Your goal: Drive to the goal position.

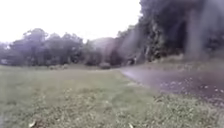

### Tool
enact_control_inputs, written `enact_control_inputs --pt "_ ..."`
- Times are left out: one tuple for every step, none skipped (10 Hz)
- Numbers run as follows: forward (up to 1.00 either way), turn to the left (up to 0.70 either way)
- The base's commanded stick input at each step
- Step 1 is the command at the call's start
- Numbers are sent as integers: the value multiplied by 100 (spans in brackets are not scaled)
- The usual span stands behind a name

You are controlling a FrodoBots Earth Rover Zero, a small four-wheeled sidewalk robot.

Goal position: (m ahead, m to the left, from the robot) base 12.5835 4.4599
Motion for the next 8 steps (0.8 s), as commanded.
enact_control_inputs --pt "45 0" --pt "45 0" --pt "45 0" --pt "45 0" --pt "45 0" --pt "45 0" --pt "45 0" --pt "45 0"
